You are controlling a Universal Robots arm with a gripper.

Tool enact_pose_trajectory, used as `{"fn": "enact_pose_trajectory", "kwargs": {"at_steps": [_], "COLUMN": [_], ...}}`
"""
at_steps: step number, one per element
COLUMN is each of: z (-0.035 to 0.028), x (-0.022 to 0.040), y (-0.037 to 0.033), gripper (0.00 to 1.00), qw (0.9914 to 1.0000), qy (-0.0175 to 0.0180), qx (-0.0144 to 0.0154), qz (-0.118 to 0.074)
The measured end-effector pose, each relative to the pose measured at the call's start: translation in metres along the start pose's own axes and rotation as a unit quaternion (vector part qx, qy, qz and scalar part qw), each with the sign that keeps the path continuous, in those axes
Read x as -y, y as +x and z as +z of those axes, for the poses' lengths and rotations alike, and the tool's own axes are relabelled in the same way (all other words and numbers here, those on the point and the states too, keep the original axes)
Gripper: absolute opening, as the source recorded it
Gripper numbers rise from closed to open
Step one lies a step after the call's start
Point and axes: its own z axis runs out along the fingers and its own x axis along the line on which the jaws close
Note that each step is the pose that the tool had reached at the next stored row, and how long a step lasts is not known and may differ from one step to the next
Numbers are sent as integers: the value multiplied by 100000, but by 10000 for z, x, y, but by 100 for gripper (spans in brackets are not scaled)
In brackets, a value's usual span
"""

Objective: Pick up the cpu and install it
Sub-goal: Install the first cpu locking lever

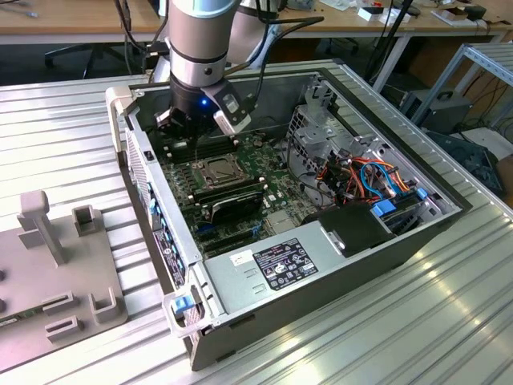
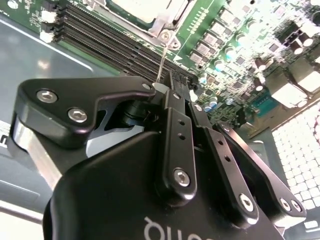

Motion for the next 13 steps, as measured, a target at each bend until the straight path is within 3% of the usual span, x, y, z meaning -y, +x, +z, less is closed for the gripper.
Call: {"fn": "enact_pose_trajectory", "kwargs": {"at_steps": [8,13], "z": [14,16], "x": [0,-1], "y": [-143,-152], "gripper": [11,11], "qw": [99997,99997], "qy": [-711,-796], "qx": [-24,-18], "qz": [55,69]}}
